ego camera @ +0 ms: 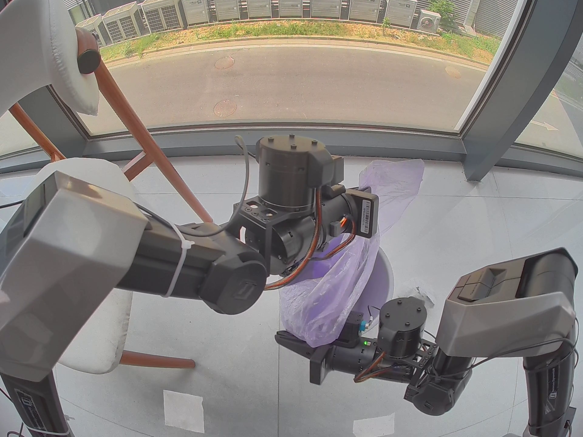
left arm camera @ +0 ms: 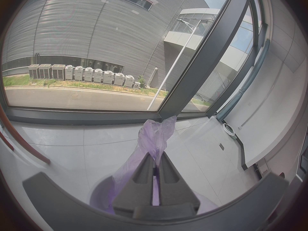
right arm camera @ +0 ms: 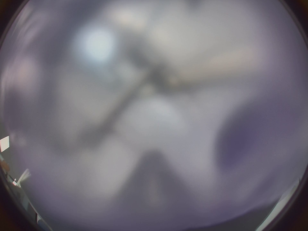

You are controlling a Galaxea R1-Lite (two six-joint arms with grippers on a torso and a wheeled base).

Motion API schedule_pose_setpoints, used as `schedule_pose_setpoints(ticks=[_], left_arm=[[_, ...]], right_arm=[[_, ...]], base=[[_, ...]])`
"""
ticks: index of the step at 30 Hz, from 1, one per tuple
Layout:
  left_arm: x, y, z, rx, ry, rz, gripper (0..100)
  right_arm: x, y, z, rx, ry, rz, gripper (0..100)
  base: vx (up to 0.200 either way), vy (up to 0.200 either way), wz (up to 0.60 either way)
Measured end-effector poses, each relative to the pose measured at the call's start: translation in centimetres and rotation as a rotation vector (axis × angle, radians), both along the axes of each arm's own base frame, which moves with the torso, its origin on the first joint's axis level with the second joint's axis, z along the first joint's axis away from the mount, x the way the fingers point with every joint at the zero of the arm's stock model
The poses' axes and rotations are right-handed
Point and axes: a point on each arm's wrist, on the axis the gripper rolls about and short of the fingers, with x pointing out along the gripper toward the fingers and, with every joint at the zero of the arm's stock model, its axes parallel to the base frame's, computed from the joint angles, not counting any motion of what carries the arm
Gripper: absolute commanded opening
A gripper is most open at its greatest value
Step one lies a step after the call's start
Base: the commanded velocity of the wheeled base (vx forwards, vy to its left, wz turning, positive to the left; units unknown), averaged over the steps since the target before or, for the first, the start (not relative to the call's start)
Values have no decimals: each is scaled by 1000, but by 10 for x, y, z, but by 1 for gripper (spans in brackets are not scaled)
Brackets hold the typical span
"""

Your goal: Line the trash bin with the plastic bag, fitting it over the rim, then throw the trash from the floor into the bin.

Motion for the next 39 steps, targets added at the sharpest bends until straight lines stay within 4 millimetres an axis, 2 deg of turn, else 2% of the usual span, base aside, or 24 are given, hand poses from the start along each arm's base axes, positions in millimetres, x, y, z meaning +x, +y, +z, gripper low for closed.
schedule_pose_setpoints(ticks=[6,13,18,24,28,31,35,39], left_arm=[[2,2,1,-2,0,7,0],[11,12,0,-9,8,29,0],[14,15,-1,-8,12,38,0],[16,16,-8,3,25,43,0],[19,15,-15,12,35,47,0],[22,15,-20,19,43,51,0],[27,19,-24,24,49,66,0],[33,26,-26,27,52,85,0]], right_arm=[[25,5,-1,61,18,-211,0],[61,-15,2,106,-7,-344,0],[72,-31,0,101,-11,-395,0],[67,-49,-11,34,20,-418,0],[62,-48,-13,20,31,-391,0],[49,-42,-16,4,53,-331,0],[26,-46,-16,-32,104,-249,0],[-3,-56,-2,-53,144,-167,0]], base=[[0,0,0],[0,0,0],[0,0,0],[0,0,0],[0,0,0],[0,0,0],[0,0,0],[0,0,0]])
